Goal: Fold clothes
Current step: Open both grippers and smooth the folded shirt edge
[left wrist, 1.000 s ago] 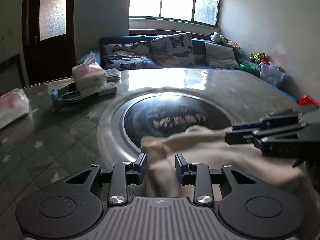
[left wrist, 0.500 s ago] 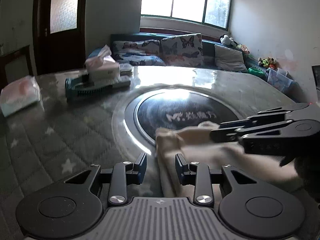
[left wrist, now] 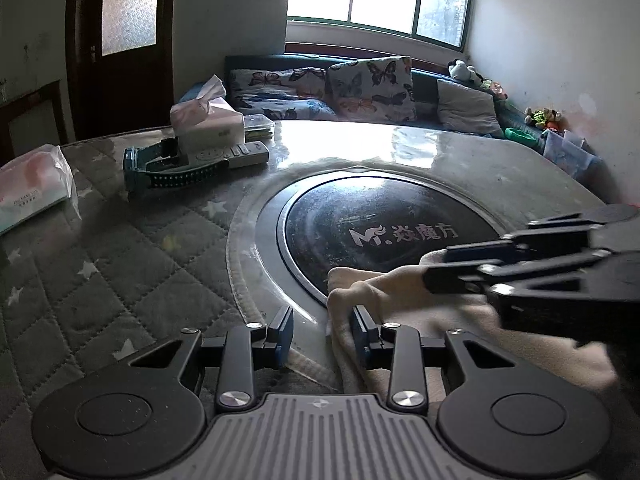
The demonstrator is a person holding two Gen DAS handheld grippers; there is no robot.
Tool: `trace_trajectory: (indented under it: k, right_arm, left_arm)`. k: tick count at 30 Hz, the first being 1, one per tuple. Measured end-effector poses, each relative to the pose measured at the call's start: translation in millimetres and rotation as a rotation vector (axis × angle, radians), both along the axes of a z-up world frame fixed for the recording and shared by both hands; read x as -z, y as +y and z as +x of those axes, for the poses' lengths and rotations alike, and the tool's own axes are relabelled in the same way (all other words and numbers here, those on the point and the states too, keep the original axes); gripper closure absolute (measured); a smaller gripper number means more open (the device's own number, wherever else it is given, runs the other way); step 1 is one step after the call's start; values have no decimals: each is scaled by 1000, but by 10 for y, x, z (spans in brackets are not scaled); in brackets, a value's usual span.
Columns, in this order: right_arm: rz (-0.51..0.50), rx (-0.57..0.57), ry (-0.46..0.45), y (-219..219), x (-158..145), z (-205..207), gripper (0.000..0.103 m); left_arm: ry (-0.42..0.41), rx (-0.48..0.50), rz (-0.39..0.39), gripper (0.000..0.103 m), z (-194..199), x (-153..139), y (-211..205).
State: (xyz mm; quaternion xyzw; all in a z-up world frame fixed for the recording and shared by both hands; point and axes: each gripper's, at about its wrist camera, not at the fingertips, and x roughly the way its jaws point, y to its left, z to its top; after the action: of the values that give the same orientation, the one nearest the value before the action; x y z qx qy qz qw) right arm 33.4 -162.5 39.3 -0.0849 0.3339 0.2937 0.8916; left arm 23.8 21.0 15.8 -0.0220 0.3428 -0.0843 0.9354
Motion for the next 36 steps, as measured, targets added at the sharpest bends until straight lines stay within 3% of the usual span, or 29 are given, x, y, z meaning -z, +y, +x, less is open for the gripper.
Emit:
trace_trajectory:
  k: [4,12,21,28,36]
  right_arm:
    - [-6,-75,-1,-25,-68,-307,83]
    - [3,-193,-2,219,-18,-737,83]
    - [-108,-283,-136,463,92,-1094,82]
    - [-48,-205,-115,121,-101,-1162,83]
    - [-91,-129,-52,-294,-8,-1244,82]
  left_arm:
    - [16,-4,-26,67,20,-1,32]
    - [12,4,3,67,12,-5,-7]
    - [9,4,10,67,15,3,-10]
    - [5,4,23,67,9,-6,-25]
    - [-6,2,54,67,-7,-12,-77]
